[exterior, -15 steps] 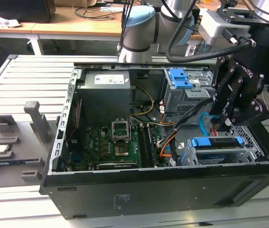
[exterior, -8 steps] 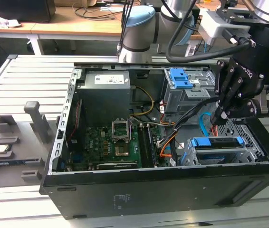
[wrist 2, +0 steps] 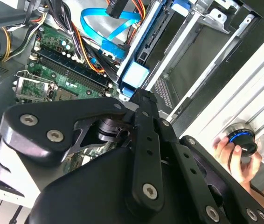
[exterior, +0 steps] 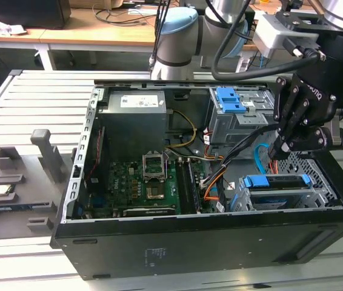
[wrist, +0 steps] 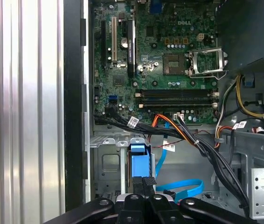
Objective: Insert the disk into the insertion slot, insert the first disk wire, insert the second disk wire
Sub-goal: 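Insert the first disk wire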
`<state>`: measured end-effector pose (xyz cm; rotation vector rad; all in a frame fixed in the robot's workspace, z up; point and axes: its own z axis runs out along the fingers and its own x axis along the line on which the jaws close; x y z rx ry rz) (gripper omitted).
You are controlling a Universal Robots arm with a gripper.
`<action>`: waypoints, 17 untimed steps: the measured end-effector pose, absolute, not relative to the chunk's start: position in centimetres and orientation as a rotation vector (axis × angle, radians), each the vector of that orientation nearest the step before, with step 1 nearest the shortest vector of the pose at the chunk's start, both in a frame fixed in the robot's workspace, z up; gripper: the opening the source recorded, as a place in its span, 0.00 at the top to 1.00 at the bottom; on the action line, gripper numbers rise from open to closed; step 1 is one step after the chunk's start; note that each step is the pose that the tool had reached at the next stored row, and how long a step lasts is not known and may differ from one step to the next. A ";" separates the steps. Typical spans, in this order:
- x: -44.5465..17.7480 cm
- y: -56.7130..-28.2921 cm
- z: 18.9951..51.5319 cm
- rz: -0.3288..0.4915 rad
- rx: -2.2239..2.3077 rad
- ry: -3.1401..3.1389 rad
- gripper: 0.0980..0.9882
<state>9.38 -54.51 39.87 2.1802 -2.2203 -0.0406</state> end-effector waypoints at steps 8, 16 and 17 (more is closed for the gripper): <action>12.1 -53.6 39.3 -0.033 2.176 -2.217 0.99; 14.6 -49.9 37.5 -0.019 2.167 -2.208 0.99; 14.7 -49.4 37.2 -0.015 2.166 -2.207 0.99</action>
